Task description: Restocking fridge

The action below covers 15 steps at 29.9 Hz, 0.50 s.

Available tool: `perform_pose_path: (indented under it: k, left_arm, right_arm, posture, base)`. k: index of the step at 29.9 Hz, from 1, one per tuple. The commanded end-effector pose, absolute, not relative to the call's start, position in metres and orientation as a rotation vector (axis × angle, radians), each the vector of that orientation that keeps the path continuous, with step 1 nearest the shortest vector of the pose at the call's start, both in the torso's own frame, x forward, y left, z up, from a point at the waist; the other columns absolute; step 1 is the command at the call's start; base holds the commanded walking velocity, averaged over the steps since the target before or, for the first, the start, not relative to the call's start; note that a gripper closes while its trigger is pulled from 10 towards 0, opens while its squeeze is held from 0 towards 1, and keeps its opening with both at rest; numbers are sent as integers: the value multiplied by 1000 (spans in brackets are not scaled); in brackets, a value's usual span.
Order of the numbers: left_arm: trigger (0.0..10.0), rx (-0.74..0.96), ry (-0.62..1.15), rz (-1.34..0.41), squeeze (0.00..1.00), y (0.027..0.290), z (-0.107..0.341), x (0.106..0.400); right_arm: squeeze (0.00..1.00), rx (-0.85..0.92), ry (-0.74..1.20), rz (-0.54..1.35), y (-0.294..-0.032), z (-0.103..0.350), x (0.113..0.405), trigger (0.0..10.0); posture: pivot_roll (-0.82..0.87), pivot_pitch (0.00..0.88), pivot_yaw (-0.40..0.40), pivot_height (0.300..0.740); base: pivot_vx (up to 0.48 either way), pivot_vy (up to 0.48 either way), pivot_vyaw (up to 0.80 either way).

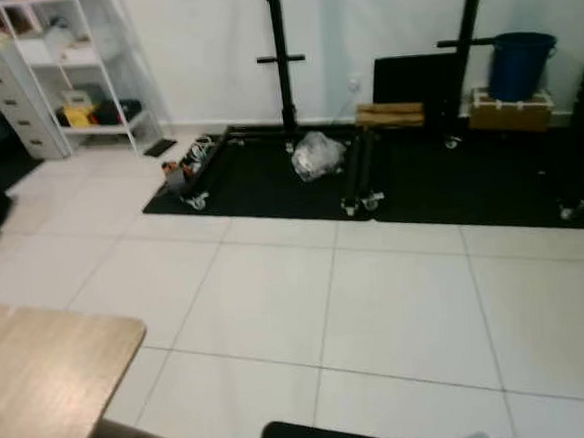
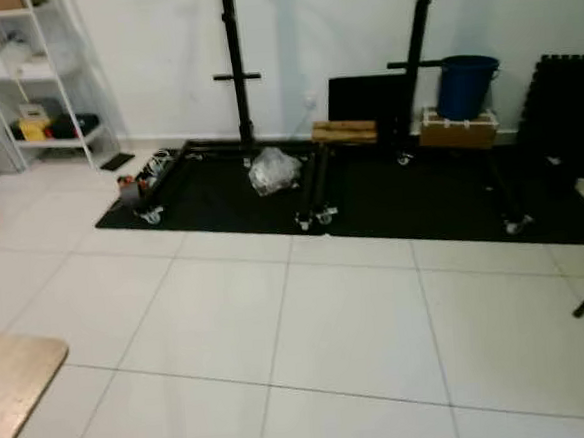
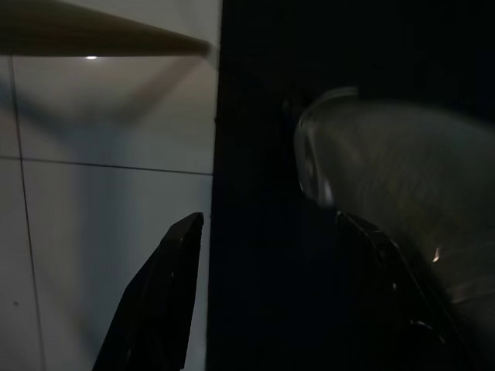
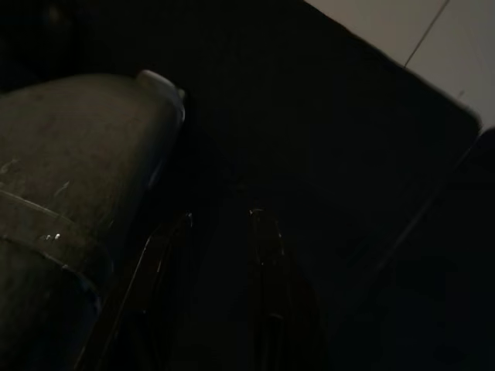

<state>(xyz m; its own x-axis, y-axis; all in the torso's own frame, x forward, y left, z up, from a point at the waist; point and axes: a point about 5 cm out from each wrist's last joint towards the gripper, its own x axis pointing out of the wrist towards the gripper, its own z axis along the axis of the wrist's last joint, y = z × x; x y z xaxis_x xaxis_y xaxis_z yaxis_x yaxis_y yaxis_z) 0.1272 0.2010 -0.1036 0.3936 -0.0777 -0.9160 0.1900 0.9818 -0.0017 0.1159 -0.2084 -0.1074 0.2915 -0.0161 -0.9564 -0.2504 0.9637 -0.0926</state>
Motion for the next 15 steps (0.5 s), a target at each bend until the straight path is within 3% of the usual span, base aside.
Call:
perform_pose_path:
  k: [1, 4, 15]
  left_arm:
    - [10000, 101, 1165, -183, 0, 199, -105, 124]
    - [10000, 92, 1161, -180, 0, 198, -105, 124]
    - [10000, 110, 1151, -210, 0, 197, -104, 128]
  right_arm:
    - [0, -269, 1253, 163, -206, -107, 121, 10000]
    - [0, -288, 1252, 141, -208, -106, 121, 10000]
    - [0, -288, 1253, 132, -210, -106, 120, 10000]
  posture:
    - [45, 0, -16, 740]
    - [46, 0, -17, 740]
    - [45, 0, -17, 740]
  base:
    - [0, 0, 800]
    - [0, 0, 744]
    - [0, 0, 0]
